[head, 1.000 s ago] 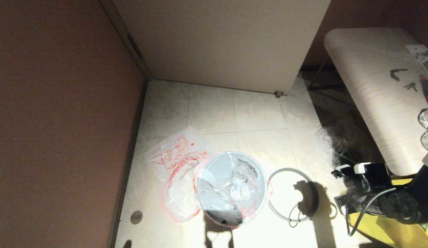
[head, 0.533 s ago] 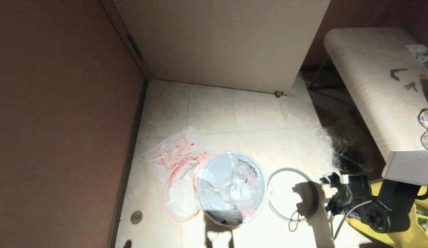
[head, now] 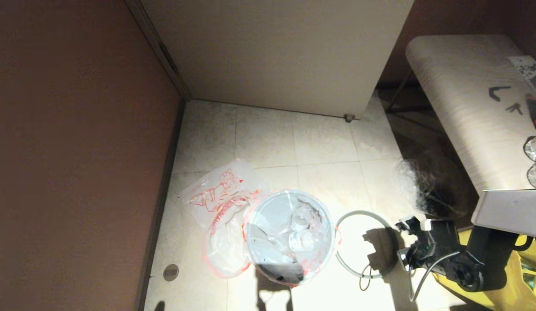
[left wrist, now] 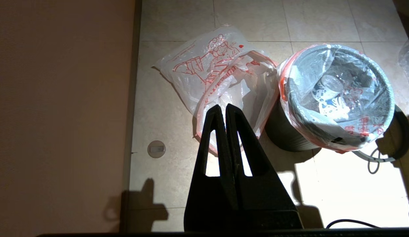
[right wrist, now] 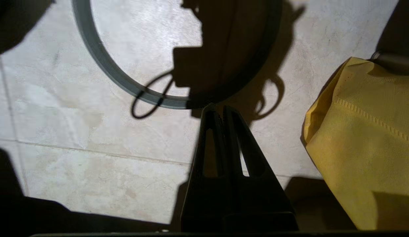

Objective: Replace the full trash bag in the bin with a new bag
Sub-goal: Place the trash bag on the floor

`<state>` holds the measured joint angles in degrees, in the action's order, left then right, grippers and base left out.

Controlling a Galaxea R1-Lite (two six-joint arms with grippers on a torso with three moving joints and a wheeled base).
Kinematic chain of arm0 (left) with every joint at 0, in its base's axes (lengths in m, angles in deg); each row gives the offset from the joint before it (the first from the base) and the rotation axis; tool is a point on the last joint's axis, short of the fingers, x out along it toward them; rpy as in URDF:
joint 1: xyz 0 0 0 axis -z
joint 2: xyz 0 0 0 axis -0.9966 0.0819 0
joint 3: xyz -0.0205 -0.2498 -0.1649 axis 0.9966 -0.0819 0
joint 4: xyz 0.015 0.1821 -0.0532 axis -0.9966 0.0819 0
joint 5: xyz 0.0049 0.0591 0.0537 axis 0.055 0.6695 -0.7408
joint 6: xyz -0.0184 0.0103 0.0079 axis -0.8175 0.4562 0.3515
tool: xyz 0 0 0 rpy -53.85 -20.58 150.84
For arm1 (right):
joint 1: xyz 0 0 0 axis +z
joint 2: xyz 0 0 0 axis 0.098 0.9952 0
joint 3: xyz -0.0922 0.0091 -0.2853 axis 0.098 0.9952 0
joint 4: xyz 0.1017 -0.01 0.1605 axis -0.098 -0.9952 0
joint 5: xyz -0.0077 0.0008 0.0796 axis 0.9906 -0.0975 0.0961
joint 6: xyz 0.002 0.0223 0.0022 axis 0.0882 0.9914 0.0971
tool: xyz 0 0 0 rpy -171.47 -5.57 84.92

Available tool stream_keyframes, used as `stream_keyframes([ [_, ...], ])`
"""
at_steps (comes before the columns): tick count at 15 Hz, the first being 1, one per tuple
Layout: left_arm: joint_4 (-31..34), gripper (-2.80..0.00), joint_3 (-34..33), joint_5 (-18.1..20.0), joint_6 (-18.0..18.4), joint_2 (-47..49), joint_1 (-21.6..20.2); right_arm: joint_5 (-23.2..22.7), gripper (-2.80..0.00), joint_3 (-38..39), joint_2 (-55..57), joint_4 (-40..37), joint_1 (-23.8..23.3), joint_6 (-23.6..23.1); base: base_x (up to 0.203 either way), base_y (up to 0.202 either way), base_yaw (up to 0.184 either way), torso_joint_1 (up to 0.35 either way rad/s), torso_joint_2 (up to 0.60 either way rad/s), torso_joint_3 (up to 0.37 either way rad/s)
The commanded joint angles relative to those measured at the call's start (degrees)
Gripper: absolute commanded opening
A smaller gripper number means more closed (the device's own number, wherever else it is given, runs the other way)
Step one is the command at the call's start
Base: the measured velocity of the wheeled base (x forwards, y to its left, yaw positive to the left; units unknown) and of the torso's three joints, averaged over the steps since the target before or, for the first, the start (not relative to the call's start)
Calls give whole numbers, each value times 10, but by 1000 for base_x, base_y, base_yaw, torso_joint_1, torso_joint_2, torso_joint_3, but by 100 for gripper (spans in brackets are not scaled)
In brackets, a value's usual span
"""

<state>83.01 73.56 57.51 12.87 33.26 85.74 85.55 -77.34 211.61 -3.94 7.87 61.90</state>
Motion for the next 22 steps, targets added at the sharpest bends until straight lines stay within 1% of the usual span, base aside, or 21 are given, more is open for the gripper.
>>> stream_keyframes([
  [1,0,-280,0,0,0,0,0,0,-280,16,-38,3,20,13,0,0,0,0,0,0],
  [5,0,-280,0,0,0,0,0,1,-280,25,-92,1,77,76,0,0,0,0,0,0],
  [8,0,-280,0,0,0,0,0,7,-280,26,-113,-1,135,119,0,0,0,0,0,0],
  [12,0,-280,0,0,0,1,0,3,-280,1,-115,3,150,151,0,0,0,0,0,0],
  [13,0,-280,0,0,0,1,0,3,-280,-4,-115,3,150,165,0,0,0,0,0,0],
  [14,0,-280,0,0,0,1,0,2,-280,-12,-115,2,150,190,0,0,0,0,0,0],
  [17,0,-280,0,0,0,0,0,3,-280,-31,-125,-1,157,229,0,0,0,0,0,0],
  [18,0,-280,0,0,0,1,0,3,0,-32,-124,-1,159,247,0,0,0,0,0,0],
  [19,0,-280,0,0,0,0,0,3,0,-33,-120,-4,164,259,0,0,0,0,0,0],
  [22,0,-280,0,0,0,1,0,3,0,-51,-89,-11,186,259,0,0,0,0,0,0],
])
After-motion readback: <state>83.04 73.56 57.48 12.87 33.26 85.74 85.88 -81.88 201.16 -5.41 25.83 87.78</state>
